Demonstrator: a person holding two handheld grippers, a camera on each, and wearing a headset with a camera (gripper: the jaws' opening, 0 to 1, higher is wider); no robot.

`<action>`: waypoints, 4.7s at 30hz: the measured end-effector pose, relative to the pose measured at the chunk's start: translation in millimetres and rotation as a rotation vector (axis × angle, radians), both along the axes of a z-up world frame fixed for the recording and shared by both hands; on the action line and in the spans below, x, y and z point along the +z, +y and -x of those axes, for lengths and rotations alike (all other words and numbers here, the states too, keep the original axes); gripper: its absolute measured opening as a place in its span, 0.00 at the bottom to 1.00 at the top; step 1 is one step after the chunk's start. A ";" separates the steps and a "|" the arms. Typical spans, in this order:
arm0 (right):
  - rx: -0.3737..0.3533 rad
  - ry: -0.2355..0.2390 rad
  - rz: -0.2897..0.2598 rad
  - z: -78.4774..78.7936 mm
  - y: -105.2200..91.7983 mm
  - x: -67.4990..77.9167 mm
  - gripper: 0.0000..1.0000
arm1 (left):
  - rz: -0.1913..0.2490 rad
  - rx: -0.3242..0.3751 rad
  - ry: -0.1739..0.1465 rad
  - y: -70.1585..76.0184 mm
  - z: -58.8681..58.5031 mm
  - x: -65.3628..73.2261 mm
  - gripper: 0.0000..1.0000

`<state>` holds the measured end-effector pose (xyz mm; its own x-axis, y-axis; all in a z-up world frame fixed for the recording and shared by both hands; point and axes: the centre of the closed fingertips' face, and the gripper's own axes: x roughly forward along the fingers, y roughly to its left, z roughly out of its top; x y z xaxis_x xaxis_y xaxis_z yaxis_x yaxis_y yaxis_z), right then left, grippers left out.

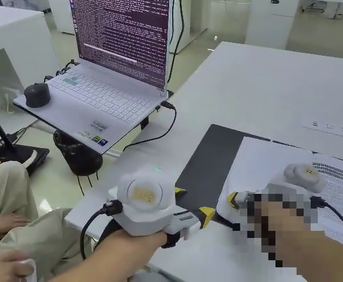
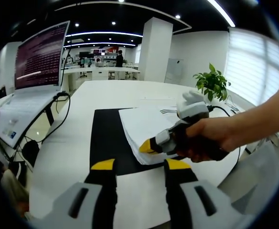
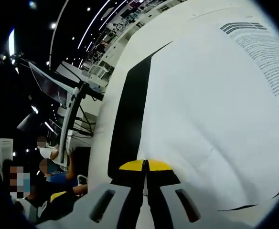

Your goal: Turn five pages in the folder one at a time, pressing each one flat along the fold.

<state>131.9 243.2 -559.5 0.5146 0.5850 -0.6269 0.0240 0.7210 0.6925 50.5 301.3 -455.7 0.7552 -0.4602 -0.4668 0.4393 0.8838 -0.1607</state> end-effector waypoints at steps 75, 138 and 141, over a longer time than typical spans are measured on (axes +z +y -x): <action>-0.182 -0.355 -0.069 -36.9 -150.0 58.2 0.00 | -0.207 -0.102 0.081 -84.4 -64.6 -90.9 0.26; -0.078 -0.532 0.329 -186.3 -190.7 23.5 0.00 | -0.136 -0.016 0.007 -74.6 -60.3 -100.4 0.21; -0.094 -0.526 0.326 -199.9 -196.0 18.7 0.00 | -0.134 -0.013 0.006 -74.2 -60.7 -100.7 0.21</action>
